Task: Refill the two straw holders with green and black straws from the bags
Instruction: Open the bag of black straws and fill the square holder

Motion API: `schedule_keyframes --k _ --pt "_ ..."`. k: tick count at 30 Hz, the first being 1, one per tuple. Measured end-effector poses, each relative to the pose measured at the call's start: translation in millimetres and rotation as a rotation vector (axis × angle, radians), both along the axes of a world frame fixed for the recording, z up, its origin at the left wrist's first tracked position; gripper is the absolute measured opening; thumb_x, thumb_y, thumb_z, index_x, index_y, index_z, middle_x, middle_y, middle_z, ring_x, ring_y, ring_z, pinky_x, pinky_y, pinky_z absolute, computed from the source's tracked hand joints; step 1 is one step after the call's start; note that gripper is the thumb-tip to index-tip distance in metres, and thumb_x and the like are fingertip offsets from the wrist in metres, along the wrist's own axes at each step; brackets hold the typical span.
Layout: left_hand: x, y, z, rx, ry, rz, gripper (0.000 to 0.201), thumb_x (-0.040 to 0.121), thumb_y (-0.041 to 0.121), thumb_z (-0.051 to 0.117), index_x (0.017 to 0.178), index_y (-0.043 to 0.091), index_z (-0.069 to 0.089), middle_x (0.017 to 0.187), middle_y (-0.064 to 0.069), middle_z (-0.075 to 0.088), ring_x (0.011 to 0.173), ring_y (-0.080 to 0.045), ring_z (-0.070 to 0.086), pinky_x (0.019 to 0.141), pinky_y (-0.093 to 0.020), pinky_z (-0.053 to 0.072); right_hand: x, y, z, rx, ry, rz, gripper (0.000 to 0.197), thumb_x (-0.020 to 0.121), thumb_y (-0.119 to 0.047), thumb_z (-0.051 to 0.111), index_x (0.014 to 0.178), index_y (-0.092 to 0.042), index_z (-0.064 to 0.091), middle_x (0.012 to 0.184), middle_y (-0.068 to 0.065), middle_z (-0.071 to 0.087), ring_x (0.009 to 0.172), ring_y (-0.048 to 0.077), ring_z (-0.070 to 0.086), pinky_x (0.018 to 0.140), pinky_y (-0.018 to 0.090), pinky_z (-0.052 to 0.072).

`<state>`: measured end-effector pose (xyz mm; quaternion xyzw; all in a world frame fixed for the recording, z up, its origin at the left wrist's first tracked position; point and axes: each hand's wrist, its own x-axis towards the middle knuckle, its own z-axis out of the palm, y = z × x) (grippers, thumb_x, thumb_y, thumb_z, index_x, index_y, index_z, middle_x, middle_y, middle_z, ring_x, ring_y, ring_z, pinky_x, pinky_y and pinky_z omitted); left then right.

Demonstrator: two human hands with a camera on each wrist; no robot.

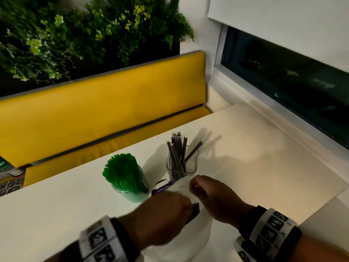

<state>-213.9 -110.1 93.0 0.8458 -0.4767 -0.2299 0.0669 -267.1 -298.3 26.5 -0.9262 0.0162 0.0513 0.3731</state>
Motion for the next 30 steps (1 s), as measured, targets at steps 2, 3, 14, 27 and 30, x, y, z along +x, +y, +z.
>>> schedule_keyframes --k 2,3,14,27,30 --pt "-14.1 0.5 -33.1 0.111 0.130 0.120 0.026 0.101 0.022 0.041 0.120 0.018 0.059 0.119 -0.005 0.063 0.105 -0.024 0.061 0.091 -0.035 0.050 -1.7 7.4 2.2 0.038 -0.011 0.059 0.013 0.100 -0.043 0.043 0.100 -0.039 0.054 0.094 -0.016 0.060 0.086 -0.001 0.055 0.075 0.019 0.045" --pt "-17.3 1.1 -48.8 0.112 0.181 0.216 0.026 0.101 0.020 0.042 0.122 0.016 0.057 0.123 -0.007 0.061 0.110 -0.026 0.059 0.094 -0.035 0.048 -3.8 12.9 3.6 0.041 -0.014 0.086 0.009 0.099 -0.043 0.043 0.097 -0.041 0.052 0.090 -0.017 0.058 0.084 -0.001 0.055 0.074 0.019 0.044" --pt "-29.8 -9.3 -106.8 0.183 0.144 0.347 0.034 0.100 0.047 0.040 0.119 0.025 0.057 0.122 -0.004 0.064 0.114 -0.028 0.060 0.092 -0.033 0.045 -24.9 34.3 6.9 0.075 0.000 0.092 0.008 0.100 -0.041 0.044 0.107 -0.042 0.048 0.096 -0.013 0.064 0.086 0.002 0.059 0.074 0.018 0.047" --pt "-9.3 19.4 -43.4 -0.260 0.456 0.204 0.021 0.083 0.036 0.070 0.102 0.030 0.067 0.099 0.013 0.068 0.093 -0.008 0.064 0.089 -0.026 0.050 -20.8 4.6 2.0 -0.040 -0.083 -0.011 0.007 0.099 -0.038 0.046 0.099 -0.036 0.052 0.091 -0.015 0.060 0.082 0.001 0.055 0.068 0.018 0.041" --pt "-6.7 16.1 -2.4 -0.489 0.571 0.266 0.012 0.086 0.028 0.074 0.094 0.036 0.070 0.094 0.014 0.072 0.090 -0.001 0.067 0.089 -0.023 0.052 -19.8 1.8 -0.6 -0.118 -0.038 -0.018 0.012 0.100 -0.034 0.045 0.107 -0.034 0.055 0.100 -0.013 0.061 0.088 0.009 0.057 0.076 0.024 0.043"
